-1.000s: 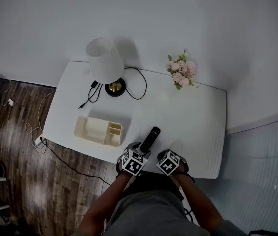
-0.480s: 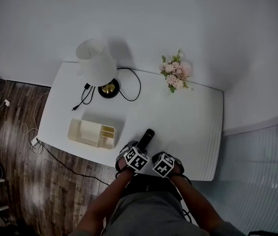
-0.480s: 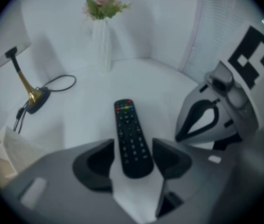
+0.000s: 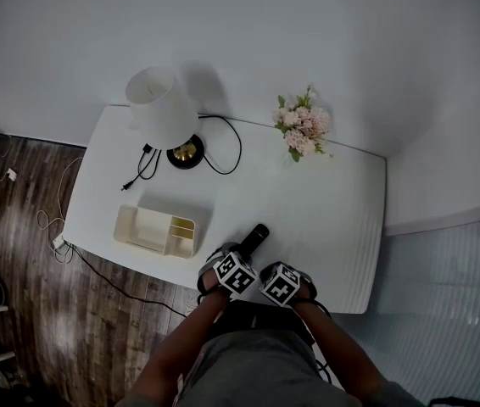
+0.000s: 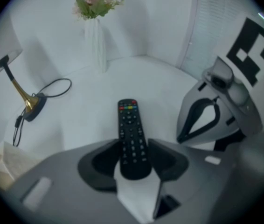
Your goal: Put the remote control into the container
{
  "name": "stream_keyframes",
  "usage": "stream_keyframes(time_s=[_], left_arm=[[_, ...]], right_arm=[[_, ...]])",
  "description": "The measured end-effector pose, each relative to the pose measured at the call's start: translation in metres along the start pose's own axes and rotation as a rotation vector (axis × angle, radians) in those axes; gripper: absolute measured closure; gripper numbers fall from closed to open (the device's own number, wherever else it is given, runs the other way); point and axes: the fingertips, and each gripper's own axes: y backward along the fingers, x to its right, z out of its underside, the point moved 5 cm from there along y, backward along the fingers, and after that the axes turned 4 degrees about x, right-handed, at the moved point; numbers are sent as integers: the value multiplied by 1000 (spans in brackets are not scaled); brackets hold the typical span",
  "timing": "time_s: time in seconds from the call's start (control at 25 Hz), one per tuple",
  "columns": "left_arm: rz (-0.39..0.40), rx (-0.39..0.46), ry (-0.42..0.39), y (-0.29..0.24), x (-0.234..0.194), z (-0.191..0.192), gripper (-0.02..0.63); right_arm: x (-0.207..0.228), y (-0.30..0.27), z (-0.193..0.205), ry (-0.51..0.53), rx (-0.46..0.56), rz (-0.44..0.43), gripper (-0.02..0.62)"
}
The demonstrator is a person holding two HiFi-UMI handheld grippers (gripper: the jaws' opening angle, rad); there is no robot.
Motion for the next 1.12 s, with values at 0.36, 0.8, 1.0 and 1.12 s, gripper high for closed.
stream_keyframes(time_s=[0.36,0.8,1.0,1.12], left_arm=[[20,50,39,6,-3,7,420],[64,212,215,36,-7,2,423],[118,320,324,58,0,2,423],[109,377,341,74,5,5,423]], right_arm=[[2,-1,2,-7,3,-17,578],[3,-1,3,-14,21,-20,578],[5,-1,6,-45,66,-25,580],[4,1,8,-49,70,-20,580]])
